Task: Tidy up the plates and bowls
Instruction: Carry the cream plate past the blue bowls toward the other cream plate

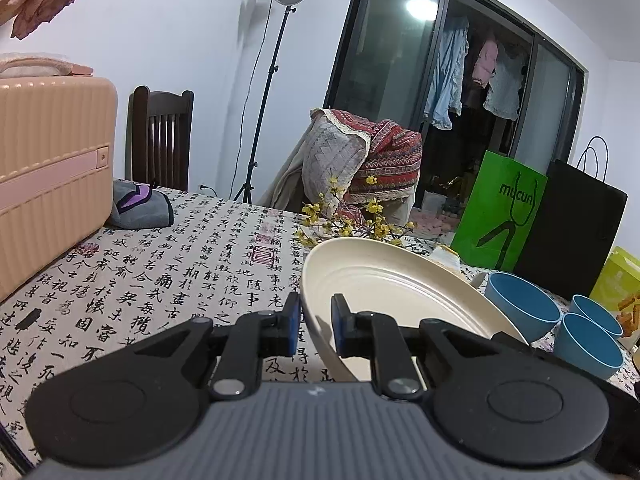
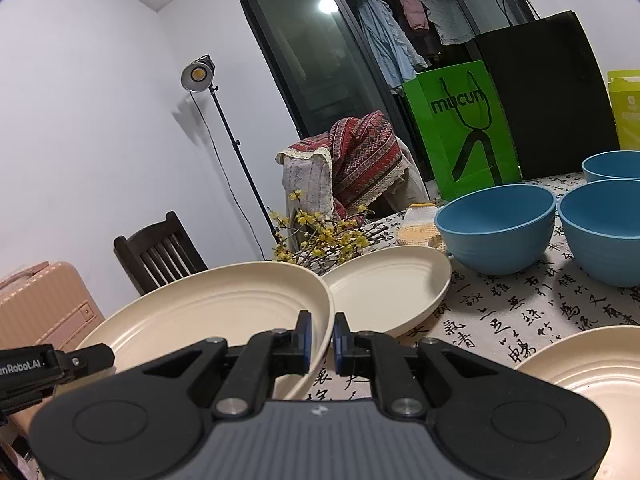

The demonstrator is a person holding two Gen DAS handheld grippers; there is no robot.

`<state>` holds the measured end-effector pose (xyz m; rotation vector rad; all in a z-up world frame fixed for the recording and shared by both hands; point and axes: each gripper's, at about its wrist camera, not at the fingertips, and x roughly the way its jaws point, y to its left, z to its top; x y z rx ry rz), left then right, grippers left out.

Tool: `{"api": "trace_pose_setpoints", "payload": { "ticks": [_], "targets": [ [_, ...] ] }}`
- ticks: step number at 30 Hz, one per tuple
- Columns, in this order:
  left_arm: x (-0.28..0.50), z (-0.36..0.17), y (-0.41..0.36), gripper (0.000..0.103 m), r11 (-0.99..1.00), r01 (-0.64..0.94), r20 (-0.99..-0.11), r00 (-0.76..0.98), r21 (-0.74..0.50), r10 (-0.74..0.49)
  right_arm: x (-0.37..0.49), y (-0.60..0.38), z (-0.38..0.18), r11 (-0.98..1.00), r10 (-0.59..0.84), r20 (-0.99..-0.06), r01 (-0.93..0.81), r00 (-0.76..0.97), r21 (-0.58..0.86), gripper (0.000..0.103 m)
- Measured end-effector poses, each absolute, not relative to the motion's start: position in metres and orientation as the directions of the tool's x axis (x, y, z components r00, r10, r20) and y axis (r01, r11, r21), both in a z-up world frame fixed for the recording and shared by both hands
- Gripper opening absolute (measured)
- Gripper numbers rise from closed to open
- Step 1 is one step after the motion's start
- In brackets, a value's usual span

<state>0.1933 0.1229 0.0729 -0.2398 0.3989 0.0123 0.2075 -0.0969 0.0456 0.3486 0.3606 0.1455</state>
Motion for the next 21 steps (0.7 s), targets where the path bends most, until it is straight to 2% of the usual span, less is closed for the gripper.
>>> {"api": "trace_pose_setpoints", "payload": {
  "ticks": [21],
  "targets": [
    [0.172, 0.069, 0.102, 0.016, 0.972, -0.050, -0.381, 0.924, -0.229, -0.042, 0.192, -0.111, 0.044, 0.927, 0.193, -0.313, -0.068, 0.930, 0.368, 0.010]
  ]
}}
